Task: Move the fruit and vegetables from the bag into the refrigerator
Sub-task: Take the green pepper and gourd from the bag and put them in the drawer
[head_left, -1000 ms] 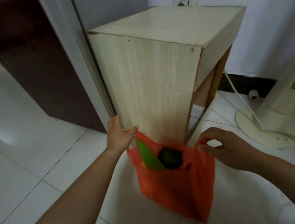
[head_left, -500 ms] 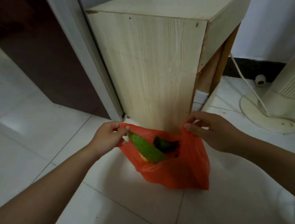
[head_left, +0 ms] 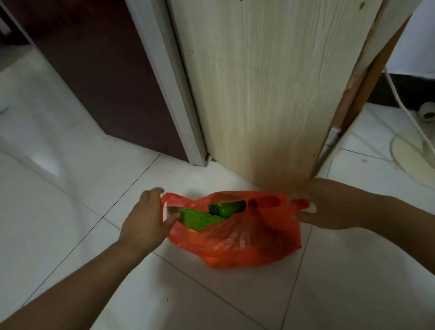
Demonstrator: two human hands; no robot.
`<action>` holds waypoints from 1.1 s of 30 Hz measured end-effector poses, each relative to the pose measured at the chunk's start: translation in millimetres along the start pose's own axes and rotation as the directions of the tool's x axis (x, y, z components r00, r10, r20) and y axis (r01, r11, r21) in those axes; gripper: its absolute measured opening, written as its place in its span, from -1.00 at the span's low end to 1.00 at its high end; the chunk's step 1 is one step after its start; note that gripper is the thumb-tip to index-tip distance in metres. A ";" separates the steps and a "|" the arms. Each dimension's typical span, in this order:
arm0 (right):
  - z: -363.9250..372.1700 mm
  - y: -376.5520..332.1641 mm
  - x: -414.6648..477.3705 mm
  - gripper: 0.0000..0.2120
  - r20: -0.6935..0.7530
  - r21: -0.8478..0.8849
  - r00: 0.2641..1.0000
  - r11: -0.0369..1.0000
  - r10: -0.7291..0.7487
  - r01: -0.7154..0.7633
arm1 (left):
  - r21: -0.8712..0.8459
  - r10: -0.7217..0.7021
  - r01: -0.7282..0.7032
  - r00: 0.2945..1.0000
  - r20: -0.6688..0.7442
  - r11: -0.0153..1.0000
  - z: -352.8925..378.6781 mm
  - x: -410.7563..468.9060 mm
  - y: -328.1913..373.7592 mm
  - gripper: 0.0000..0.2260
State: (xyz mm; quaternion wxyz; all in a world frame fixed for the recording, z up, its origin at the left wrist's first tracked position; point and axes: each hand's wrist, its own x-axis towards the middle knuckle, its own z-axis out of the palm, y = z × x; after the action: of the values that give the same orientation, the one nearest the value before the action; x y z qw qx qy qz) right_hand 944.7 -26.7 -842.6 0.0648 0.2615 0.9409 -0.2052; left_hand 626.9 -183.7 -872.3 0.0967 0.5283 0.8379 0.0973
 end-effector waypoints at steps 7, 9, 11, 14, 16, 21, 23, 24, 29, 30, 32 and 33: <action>-20.1 -37.3 27.0 -0.70 -0.240 0.067 0.971 0.998 0.015 0.001 | -0.009 0.413 -0.413 0.910 -0.033 0.911 -1.8 29.1 28.6 -0.42; -7.1 -43.8 44.7 -0.71 -0.299 0.097 0.953 0.995 0.058 -0.030 | -0.091 0.331 -0.321 0.935 0.128 0.943 9.1 34.1 26.0 -0.46; 20.0 -40.6 60.6 -0.66 -0.281 0.093 0.956 0.994 0.085 -0.061 | -0.115 0.280 -0.259 0.930 0.238 0.959 23.0 33.3 18.7 -0.39; 66.9 -17.6 70.0 -0.51 -0.097 -0.002 0.971 0.976 0.217 -0.218 | 0.005 0.263 -0.279 0.913 0.311 0.960 41.5 26.5 6.7 -0.33; 87.0 -2.1 62.8 -0.45 -0.001 -0.044 0.947 0.947 0.320 -0.320 | 0.083 0.253 -0.299 0.902 0.349 0.951 46.6 21.8 4.4 -0.42; 92.5 10.1 37.5 -0.50 0.088 0.066 0.951 0.951 0.297 -0.303 | 0.057 0.289 -0.329 0.890 0.352 0.943 51.2 22.7 1.6 -0.50; 87.6 11.8 30.5 -0.59 0.071 0.051 0.964 0.964 0.258 -0.262 | 0.025 0.296 -0.327 0.883 0.363 0.945 54.5 25.0 0.9 -0.50; 85.2 12.7 27.5 -0.63 0.065 0.045 0.967 0.967 0.248 -0.251 | 0.010 0.305 -0.333 0.876 0.374 0.943 55.1 25.6 0.6 -0.48; 78.0 17.3 8.8 -0.63 0.106 0.018 0.971 0.976 0.216 -0.219 | -0.100 0.344 -0.330 0.910 0.231 0.939 50.1 24.8 -4.3 -0.33; 78.0 17.7 4.5 -0.62 0.117 0.018 0.971 0.977 0.209 -0.213 | -0.104 0.301 -0.287 0.939 0.165 0.952 49.8 24.6 -5.9 -0.37; 76.3 16.3 -2.6 -0.61 0.152 0.011 0.968 0.979 0.201 -0.205 | -0.154 0.195 -0.178 0.975 0.105 0.972 50.9 25.2 -6.1 -0.47; 75.6 15.8 -5.8 -0.60 0.169 0.009 0.966 0.980 0.195 -0.199 | -0.203 0.151 -0.124 0.981 0.125 0.971 53.1 25.9 -6.0 -0.51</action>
State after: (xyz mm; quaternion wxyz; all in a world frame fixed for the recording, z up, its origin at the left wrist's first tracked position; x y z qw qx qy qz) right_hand 959.0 -48.8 -915.5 0.1600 0.3363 0.8989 -0.2309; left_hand 624.8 -159.6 -926.6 0.1993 0.5788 0.7768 0.1480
